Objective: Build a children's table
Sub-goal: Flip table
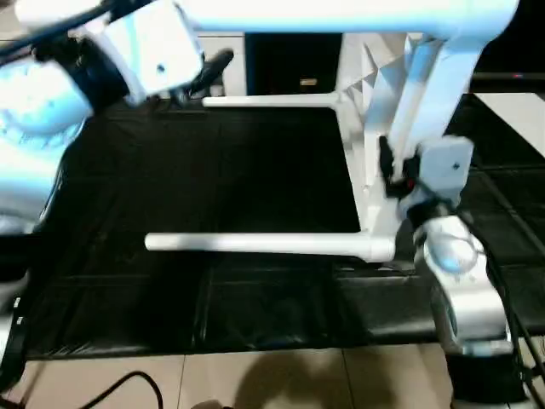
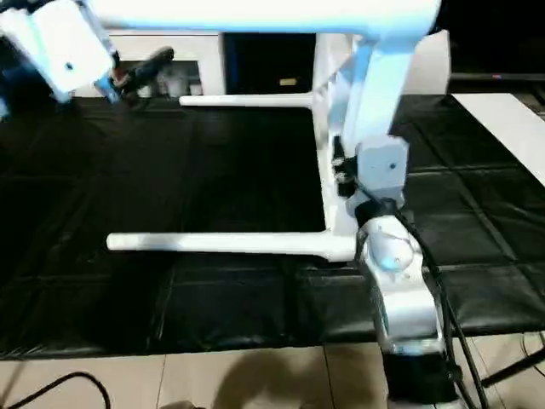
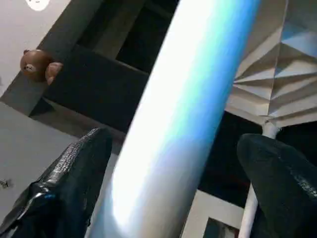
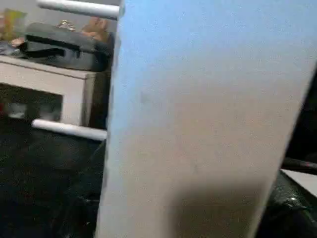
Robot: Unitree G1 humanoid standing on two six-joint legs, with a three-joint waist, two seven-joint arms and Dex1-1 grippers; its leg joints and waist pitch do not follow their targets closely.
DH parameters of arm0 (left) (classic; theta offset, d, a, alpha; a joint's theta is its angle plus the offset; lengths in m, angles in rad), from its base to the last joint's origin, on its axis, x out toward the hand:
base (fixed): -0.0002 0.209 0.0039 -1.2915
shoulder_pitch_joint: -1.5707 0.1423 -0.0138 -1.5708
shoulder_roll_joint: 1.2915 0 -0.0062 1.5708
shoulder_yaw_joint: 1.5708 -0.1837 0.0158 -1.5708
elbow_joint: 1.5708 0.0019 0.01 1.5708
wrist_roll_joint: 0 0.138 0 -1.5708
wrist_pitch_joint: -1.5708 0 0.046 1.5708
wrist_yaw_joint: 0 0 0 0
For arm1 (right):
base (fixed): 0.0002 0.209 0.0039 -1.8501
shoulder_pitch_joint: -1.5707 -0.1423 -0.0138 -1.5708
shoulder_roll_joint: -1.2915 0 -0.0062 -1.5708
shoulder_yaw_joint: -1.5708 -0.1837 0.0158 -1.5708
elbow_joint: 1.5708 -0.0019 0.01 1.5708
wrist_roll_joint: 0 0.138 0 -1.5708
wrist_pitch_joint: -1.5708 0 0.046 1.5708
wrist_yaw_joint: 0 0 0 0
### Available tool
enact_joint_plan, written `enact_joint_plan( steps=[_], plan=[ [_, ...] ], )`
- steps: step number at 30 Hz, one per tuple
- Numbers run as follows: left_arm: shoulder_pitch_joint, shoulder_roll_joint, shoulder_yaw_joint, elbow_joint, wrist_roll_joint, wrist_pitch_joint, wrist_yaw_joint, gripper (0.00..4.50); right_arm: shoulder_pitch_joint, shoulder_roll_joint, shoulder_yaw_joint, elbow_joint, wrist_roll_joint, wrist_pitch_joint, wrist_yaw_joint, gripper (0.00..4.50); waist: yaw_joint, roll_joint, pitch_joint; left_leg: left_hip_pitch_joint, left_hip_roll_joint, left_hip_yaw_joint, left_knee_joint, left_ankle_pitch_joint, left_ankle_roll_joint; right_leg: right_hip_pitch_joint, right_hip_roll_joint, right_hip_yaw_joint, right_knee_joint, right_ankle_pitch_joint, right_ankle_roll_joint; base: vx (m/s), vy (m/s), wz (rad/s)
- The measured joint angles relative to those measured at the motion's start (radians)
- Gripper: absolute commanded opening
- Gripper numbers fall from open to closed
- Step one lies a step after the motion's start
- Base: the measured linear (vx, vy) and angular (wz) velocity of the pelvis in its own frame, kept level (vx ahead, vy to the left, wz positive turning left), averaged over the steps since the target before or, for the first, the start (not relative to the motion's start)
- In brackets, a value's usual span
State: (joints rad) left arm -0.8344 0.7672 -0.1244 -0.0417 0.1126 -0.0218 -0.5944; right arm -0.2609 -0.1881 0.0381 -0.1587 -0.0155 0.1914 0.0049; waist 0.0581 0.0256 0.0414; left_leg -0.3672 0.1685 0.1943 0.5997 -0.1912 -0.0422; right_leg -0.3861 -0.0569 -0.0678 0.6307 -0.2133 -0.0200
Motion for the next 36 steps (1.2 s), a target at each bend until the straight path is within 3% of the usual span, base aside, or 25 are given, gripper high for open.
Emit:
enact_joint_plan(
  steps=[4,15,23,30,36],
  plan=[
    [-0.015,-0.028,-0.002,0.038,-0.001,-0.049,-0.013,3.87,0.029,0.002,0.013,-0.005,-0.004,0.013,0.004,3.5,0.0,0.001,0.0,0.0,0.0,0.0,0.0,0.0,0.0,0.0,0.0,0.0,0.0,0.001,-0.001,0.0,0.0,0.0],
    [-0.027,-0.032,0.008,0.046,-0.002,-0.053,-0.035,3.11,0.056,0.005,0.014,-0.021,-0.022,0.018,0.022,3.54,0.005,0.0,0.0,0.0,0.0,0.0,0.0,0.0,0.0,0.0,0.0,0.0,0.0,0.001,-0.001,0.0,0.0,0.0],
    [-0.027,-0.043,0.028,0.02,-0.018,0.055,-0.06,2.47,0.106,0.008,0.028,-0.066,-0.023,0.016,0.033,3.54,0.004,0.002,0.001,0.001,0.0,0.0,0.0,0.0,0.0,0.0,0.0,0.0,0.0,0.001,-0.001,0.0,0.0,0.0],
    [-0.026,-0.076,0.034,-0.02,-0.027,0.186,-0.068,2.4,0.111,0.006,0.025,-0.077,-0.028,0.009,0.035,3.54,0.008,0.015,0.003,0.001,0.0,0.0,0.0,0.0,0.0,0.0,0.0,0.0,0.001,0.0,0.001,0.0,0.0,0.0],
    [-0.023,-0.135,0.078,-0.073,-0.028,0.309,-0.053,2.4,0.106,0.007,-0.005,-0.085,-0.035,-0.059,0.024,3.54,0.022,0.035,0.005,-0.001,-0.002,0.0,0.0,0.001,0.002,-0.002,-0.002,0.001,0.001,0.0,0.001,0.0,0.0,0.0]
  ],
)
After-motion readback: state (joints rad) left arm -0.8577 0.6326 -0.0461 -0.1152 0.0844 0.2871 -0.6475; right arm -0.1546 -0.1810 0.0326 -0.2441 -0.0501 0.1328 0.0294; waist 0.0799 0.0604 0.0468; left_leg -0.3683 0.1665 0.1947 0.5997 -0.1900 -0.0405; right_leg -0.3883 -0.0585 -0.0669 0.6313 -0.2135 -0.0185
